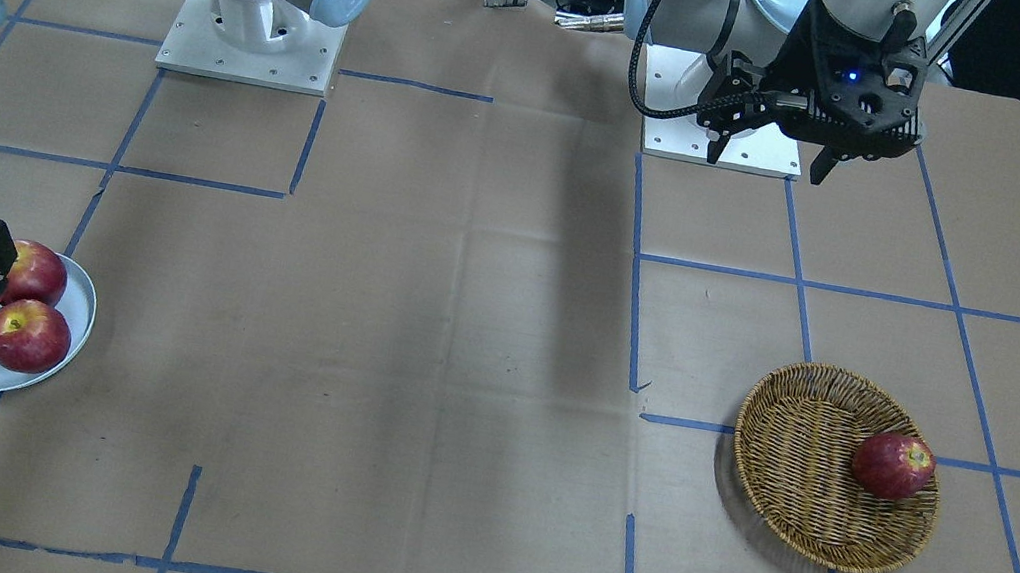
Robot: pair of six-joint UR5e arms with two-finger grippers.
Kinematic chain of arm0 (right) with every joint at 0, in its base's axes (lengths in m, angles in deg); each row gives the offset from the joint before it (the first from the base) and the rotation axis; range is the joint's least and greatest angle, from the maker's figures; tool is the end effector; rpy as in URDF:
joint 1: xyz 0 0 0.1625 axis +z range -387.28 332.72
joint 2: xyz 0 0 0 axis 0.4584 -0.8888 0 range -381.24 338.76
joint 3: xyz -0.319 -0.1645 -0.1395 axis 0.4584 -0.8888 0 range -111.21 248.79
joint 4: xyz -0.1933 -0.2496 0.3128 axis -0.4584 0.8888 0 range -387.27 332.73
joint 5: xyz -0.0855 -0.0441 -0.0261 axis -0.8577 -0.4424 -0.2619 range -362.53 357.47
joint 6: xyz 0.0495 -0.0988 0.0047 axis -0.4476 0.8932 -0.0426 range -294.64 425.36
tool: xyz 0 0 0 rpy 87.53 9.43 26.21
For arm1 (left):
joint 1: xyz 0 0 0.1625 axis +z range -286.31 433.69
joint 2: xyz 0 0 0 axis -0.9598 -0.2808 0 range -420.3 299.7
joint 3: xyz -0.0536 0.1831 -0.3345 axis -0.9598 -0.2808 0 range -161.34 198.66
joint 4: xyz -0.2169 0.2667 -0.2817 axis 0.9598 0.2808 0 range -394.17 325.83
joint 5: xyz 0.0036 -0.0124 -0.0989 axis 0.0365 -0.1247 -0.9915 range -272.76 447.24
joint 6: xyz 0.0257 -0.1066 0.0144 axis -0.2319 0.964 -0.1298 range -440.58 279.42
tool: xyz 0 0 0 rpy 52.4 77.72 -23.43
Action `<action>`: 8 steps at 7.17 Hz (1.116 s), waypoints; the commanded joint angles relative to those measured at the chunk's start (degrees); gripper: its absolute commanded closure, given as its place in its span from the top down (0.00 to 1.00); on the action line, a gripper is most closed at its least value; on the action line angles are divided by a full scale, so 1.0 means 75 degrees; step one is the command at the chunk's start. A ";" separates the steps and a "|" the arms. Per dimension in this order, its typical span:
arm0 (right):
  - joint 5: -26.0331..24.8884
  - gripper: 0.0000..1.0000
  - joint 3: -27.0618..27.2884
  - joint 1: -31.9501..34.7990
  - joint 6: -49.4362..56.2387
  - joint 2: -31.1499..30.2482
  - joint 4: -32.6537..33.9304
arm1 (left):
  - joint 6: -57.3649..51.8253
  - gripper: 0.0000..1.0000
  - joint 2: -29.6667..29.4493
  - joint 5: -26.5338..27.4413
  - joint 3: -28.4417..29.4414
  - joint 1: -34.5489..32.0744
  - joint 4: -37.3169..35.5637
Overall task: Transfer apple from basket to plate
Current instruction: 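Release the apple onto the plate and raise the right gripper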
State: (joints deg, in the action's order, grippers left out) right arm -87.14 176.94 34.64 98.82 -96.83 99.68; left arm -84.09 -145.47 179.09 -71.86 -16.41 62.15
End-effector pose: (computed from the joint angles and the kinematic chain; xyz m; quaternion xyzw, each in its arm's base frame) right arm -0.1373 -0.5625 0.2051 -0.0486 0.9970 -0.0570 0.0208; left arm -0.1307 -0.4859 0.4640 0.0318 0.9992 0.0181 0.0156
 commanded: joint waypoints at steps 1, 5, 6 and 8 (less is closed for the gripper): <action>-0.0097 0.46 0.0063 -0.0006 0.0015 0.0047 -0.0086 | 0.0000 0.99 -0.0011 0.0000 0.0000 0.0002 0.0000; -0.0132 0.89 0.0064 -0.0006 0.0015 0.0047 -0.0028 | 0.0000 0.99 -0.0011 0.0000 0.0000 0.0002 0.0000; -0.0214 1.00 0.0006 -0.0006 0.0015 0.0047 -0.0016 | 0.0000 0.99 -0.0011 0.0000 0.0000 0.0002 0.0000; -0.0214 1.00 -0.0204 0.0064 -0.0102 -0.0291 -0.0156 | 0.0000 0.99 -0.0011 0.0000 0.0000 0.0002 0.0000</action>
State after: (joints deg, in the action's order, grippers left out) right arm -88.66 176.44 34.75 98.58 -97.44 99.22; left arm -84.09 -145.56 179.09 -71.86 -16.40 62.15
